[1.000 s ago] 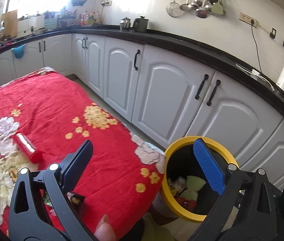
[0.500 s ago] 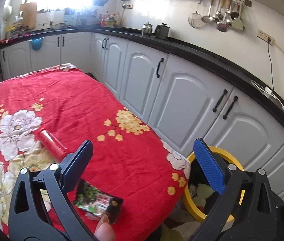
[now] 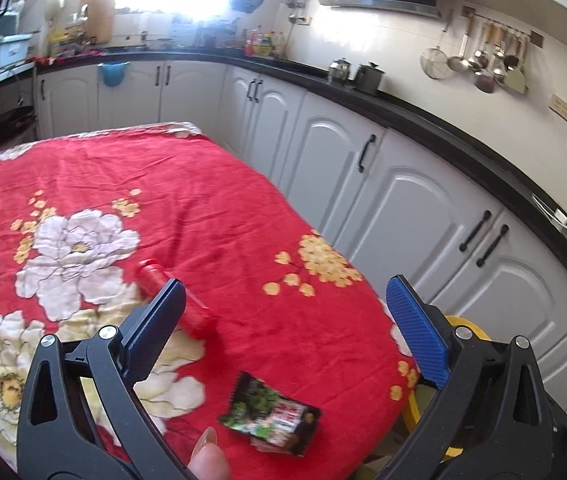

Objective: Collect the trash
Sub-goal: 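Move both tools back toward the green snack bag and red tube, then grasp the green snack bag with the right tool while the left tool grasps the red tube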

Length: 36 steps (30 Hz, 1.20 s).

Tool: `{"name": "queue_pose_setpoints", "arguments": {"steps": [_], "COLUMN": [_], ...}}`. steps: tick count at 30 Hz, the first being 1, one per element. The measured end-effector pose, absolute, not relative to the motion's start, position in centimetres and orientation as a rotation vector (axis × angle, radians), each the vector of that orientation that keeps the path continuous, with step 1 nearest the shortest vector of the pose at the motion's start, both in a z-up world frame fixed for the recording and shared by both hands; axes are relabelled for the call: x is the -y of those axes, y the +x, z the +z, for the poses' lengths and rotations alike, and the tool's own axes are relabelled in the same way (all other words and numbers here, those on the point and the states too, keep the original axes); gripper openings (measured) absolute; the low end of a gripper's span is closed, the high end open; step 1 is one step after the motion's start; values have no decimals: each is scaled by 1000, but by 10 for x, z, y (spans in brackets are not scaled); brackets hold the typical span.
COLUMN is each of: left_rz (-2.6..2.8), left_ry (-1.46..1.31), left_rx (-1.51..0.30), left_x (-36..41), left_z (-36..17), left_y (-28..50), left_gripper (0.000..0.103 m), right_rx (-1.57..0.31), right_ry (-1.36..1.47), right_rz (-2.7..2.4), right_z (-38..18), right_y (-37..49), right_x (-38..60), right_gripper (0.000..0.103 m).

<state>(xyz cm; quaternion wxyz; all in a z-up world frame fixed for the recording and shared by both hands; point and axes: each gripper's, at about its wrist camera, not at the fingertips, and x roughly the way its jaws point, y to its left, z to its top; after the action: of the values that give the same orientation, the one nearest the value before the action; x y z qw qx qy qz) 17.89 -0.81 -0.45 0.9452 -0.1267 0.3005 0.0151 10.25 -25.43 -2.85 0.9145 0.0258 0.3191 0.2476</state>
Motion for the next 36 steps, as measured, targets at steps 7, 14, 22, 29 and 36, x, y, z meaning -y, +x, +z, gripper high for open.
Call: {"name": "queue_pose_setpoints", "arguments": {"steps": [7,14,22,29,36], "left_rz": [107,157,149,140,146], "left_ry": [-313,-375,-431,-489,-546], "left_rx": [-627,-670,-743,-821,-899], "left_x": [-33,-65,-81,-87,-93], "left_z": [-10,-27,-51,-69,-89], "left_y": [182,189,208,230,246], "left_gripper": [92,92,92,70,51], "right_rx": [-687,-726,-803,-841,-877], "right_ry": [-8,-107,-211,-256,-281], "right_rz": [588,686,765,794,799], "right_z": [-31,-42,-67,-82,-96], "right_y": [114,122,131,142,149], "right_x": [218,175,138,116,104], "right_gripper": [85,85,85,85,75]}}
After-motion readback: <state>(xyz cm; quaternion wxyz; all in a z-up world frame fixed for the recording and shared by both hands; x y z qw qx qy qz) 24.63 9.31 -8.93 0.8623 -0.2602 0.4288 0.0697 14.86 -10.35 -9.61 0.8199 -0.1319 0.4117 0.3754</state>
